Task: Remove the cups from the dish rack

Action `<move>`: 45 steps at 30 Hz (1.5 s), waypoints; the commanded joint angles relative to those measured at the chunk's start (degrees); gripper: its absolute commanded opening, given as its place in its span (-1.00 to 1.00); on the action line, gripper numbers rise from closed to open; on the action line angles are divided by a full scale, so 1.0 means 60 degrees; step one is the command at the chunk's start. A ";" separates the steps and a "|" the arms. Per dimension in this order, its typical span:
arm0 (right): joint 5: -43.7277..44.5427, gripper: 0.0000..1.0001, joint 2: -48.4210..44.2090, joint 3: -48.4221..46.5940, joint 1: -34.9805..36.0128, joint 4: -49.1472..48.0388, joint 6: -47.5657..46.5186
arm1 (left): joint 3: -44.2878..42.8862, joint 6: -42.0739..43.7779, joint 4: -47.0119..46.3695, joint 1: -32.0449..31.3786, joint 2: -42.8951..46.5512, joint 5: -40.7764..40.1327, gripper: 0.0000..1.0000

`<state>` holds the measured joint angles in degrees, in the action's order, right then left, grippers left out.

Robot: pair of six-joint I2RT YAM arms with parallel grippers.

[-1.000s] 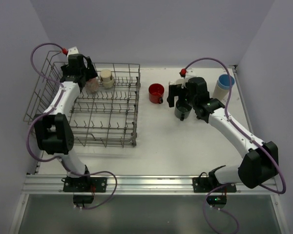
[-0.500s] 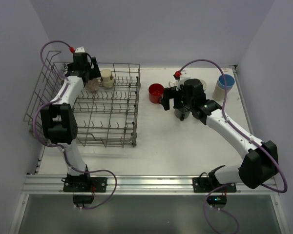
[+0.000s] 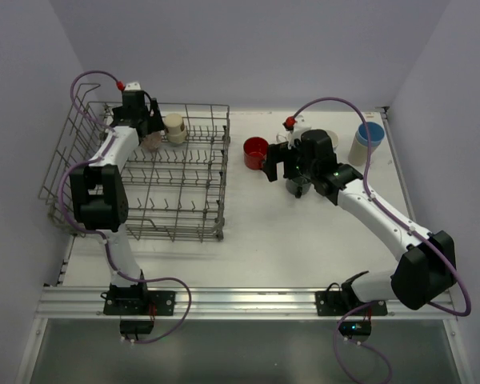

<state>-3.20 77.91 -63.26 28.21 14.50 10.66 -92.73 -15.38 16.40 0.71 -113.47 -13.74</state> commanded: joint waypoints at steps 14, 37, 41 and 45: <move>-0.1559 0.98 -0.0534 0.0319 0.0543 -0.2064 0.1809 | 0.1713 -0.0806 -0.2074 0.0116 0.3310 0.0722 -0.57; -0.4505 0.97 0.1135 0.0129 0.1612 -0.8946 0.7304 | 0.5062 -0.4919 -0.4178 0.0116 0.8816 0.6799 -0.79; -0.5031 0.97 0.1399 0.0085 0.1656 -0.9754 0.7687 | 0.6005 -0.6340 -0.4959 0.0116 1.0075 0.7693 -0.79; -0.5252 0.96 0.1400 0.0071 0.1715 -1.0122 0.7731 | 0.6650 -0.7367 -0.5895 0.0101 1.0605 0.8658 -0.78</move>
<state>-31.75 86.67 -62.50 38.04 -38.52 54.63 -53.91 -50.22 -4.21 1.30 -52.14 30.55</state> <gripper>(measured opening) 0.985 0.935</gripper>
